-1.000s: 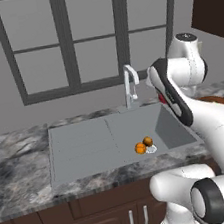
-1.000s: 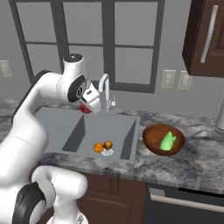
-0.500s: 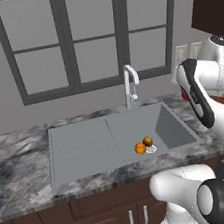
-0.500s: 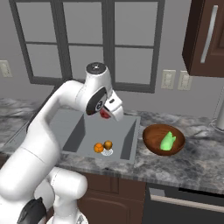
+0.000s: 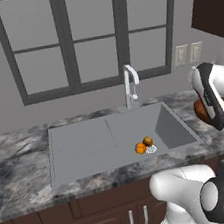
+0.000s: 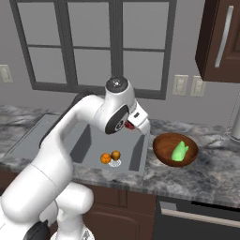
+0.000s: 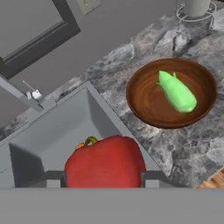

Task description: There is a mixed pile of frozen fruits and vegetables on the counter. Locate all the frozen vegetables and place the items in a bowl on the counter. Take all the frozen fruits and defrost them in a running sink.

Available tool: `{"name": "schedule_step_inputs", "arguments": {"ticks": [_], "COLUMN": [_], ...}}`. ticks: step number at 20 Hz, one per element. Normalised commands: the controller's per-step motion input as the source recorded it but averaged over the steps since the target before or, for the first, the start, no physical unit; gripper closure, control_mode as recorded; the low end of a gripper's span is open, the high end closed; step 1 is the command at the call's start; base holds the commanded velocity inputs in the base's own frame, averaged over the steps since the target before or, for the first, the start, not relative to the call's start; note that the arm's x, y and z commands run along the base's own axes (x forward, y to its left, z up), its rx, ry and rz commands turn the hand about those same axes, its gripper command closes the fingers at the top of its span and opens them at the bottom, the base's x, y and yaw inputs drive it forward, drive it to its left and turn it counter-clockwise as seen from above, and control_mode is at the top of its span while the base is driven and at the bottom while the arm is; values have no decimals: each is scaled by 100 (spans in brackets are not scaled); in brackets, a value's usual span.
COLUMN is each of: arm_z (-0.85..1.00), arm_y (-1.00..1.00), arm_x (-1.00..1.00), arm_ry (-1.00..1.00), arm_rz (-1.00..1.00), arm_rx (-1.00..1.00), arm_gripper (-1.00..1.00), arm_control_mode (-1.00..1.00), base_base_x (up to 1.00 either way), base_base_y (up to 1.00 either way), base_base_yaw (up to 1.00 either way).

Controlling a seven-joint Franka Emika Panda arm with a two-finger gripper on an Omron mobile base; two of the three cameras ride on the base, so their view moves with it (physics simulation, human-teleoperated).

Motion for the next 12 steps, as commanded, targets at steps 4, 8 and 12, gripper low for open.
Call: {"name": "schedule_step_inputs", "arguments": {"ticks": [4,8,12], "arm_z": [0,0,-4], "arm_y": [-68,-62,-56], "arm_x": [0,0,5], "arm_ry": [0,0,0], "arm_rz": [-5,-5,-5], "arm_rx": [-7,-9,-8], "arm_gripper": [100,100,100], "arm_control_mode": [-100,-100,-100], "base_base_x": [0,0,0], "base_base_y": [0,0,0], "base_base_yaw": [0,0,0]}}
